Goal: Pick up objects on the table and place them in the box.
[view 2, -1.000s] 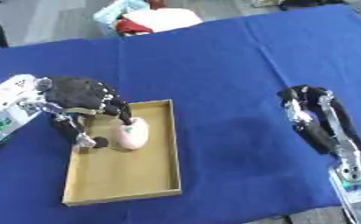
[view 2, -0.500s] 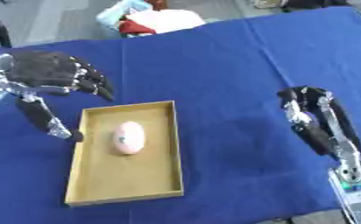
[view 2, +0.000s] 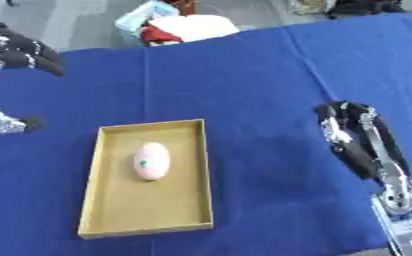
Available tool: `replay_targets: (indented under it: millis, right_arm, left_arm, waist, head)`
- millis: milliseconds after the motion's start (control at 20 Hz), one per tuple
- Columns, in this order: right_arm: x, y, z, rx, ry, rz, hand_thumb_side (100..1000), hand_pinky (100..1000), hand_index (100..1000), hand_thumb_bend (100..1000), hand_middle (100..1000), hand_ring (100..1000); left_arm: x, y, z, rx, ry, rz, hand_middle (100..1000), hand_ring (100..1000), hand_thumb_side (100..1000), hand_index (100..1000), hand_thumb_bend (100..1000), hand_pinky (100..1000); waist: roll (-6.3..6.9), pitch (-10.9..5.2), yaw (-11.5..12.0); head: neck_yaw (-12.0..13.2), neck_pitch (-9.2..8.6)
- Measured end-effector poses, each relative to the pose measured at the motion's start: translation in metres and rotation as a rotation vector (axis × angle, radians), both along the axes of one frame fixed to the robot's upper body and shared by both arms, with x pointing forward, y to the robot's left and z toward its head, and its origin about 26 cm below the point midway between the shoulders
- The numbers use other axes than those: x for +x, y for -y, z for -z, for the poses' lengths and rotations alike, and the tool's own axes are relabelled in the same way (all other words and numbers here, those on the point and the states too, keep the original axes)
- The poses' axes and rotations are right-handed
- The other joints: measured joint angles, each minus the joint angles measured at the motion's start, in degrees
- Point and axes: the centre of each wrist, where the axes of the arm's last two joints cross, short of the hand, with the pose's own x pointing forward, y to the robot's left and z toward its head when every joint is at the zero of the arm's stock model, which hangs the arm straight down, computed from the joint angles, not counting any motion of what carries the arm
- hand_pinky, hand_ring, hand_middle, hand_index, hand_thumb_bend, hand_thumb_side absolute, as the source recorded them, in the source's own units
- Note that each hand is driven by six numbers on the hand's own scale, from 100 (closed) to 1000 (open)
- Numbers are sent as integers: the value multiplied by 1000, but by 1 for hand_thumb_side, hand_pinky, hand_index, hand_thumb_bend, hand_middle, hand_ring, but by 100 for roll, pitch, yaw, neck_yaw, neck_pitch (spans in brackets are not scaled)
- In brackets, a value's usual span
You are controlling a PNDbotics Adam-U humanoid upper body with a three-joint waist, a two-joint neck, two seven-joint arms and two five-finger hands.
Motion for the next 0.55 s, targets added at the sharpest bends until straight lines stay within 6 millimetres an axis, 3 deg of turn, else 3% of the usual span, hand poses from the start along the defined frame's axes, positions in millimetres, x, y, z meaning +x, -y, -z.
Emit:
replay_targets:
  millis: [300, 350, 550]
  right_arm:
    - [0, 0, 0, 2, 1, 4, 829, 500, 672, 100, 459, 605]
    - [0, 0, 0, 2, 1, 4, 826, 500, 672, 100, 459, 607]
    - [0, 2, 0, 6, 2, 12, 824, 501, 673, 100, 459, 608]
  left_arm:
    - [-6, -16, -8, -138, 35, -64, 731, 729, 321, 826, 308, 733]
    - [-6, -17, -8, -142, 36, -67, 723, 721, 321, 828, 154, 732]
    - [-6, -28, 3, -253, 28, -107, 723, 720, 349, 828, 103, 732]
  waist:
    - [-14, 4, 21]
    - [-14, 4, 21]
    - [-95, 8, 100]
  head:
    - [-15, -26]
    - [-17, -27]
    - [-55, -30]
